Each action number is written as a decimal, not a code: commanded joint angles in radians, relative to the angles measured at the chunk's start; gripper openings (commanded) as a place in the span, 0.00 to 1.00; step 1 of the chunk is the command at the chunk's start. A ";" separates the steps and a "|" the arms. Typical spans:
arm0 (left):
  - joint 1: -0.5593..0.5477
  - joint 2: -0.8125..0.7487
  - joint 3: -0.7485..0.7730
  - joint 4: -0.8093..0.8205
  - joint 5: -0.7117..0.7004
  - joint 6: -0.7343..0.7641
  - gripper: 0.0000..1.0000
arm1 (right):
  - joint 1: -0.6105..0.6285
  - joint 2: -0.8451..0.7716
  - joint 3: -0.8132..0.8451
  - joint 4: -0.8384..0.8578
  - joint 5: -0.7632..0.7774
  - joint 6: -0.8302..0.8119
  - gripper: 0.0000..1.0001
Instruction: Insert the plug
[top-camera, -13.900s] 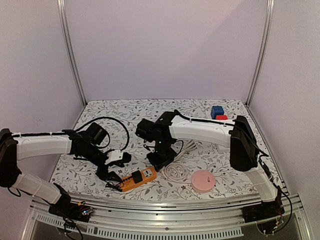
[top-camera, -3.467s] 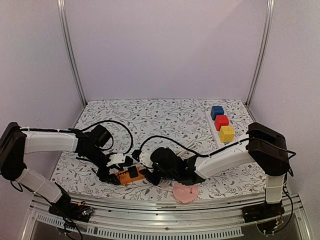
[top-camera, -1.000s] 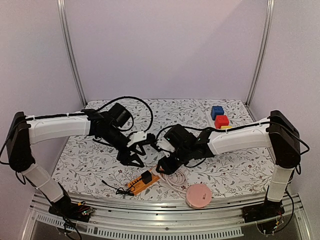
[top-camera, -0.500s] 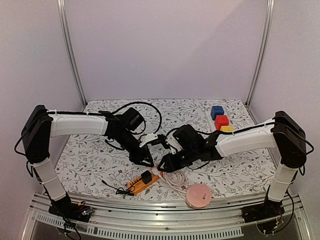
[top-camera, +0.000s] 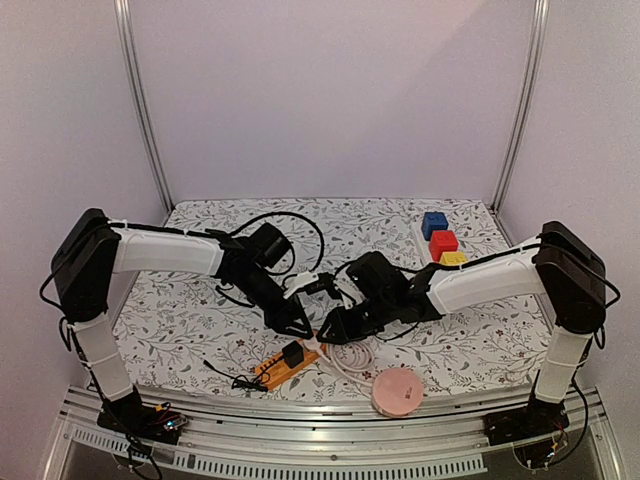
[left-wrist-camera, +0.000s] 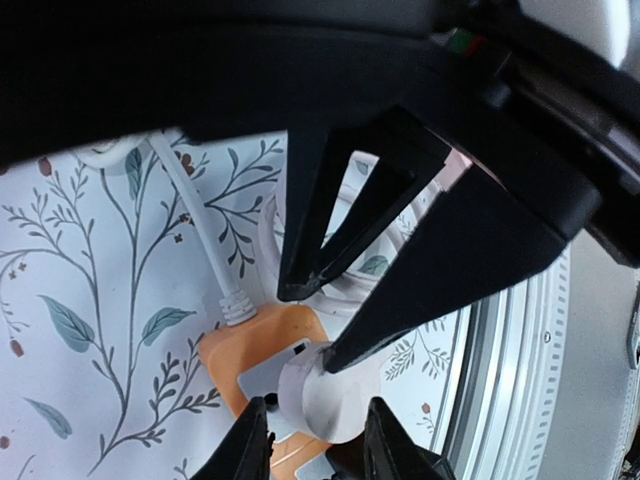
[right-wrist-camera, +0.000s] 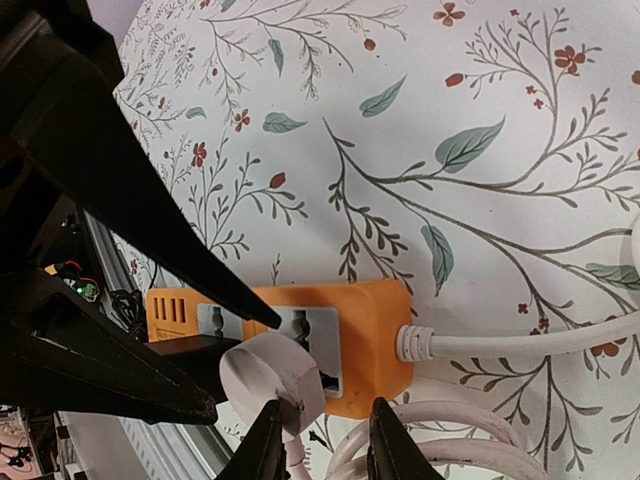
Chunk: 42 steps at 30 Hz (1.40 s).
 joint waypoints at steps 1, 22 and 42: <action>0.007 0.035 -0.041 -0.012 -0.021 -0.014 0.28 | 0.006 0.007 -0.031 0.087 -0.052 -0.031 0.27; 0.026 0.076 -0.083 0.012 0.001 -0.040 0.17 | 0.019 0.045 -0.037 0.166 -0.143 -0.026 0.22; 0.016 0.189 -0.081 0.017 -0.023 -0.171 0.15 | 0.030 0.149 -0.080 -0.024 -0.018 -0.034 0.15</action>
